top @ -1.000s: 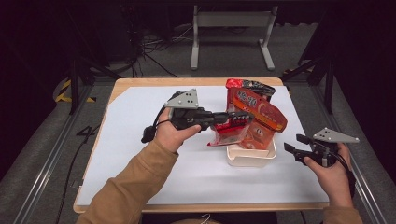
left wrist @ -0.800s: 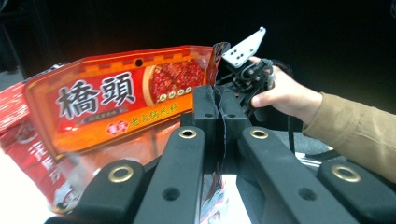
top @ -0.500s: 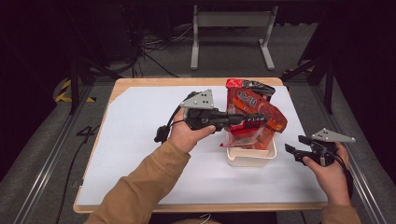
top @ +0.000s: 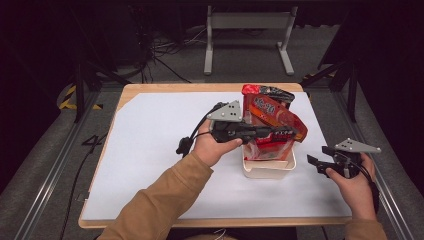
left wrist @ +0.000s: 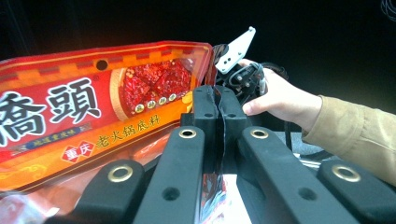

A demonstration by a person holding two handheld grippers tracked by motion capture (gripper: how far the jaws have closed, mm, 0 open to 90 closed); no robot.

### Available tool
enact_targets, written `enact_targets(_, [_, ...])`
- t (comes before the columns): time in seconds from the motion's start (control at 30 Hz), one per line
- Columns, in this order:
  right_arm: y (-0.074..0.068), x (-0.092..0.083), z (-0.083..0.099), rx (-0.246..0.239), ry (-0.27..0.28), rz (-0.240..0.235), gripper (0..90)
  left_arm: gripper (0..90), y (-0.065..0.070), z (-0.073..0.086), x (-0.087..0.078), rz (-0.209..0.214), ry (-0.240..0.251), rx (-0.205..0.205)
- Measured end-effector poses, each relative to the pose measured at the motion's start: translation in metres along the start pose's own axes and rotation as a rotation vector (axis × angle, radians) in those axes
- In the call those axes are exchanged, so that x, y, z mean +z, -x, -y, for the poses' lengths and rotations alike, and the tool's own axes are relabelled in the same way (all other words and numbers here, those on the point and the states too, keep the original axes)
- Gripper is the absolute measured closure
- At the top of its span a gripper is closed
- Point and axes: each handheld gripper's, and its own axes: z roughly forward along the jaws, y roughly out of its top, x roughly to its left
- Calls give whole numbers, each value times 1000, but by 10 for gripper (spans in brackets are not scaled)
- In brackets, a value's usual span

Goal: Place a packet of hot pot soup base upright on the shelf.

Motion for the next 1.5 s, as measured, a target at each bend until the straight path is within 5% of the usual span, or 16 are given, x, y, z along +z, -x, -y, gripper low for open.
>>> enact_targets(0.7, [0,2,2,3,-8,-6,313,892,0,23,26,24,-15,-11])
enact_targets(1.5, [2,5,5,6,-19,-8,312,883,-6,45,35,27,-46,-49])
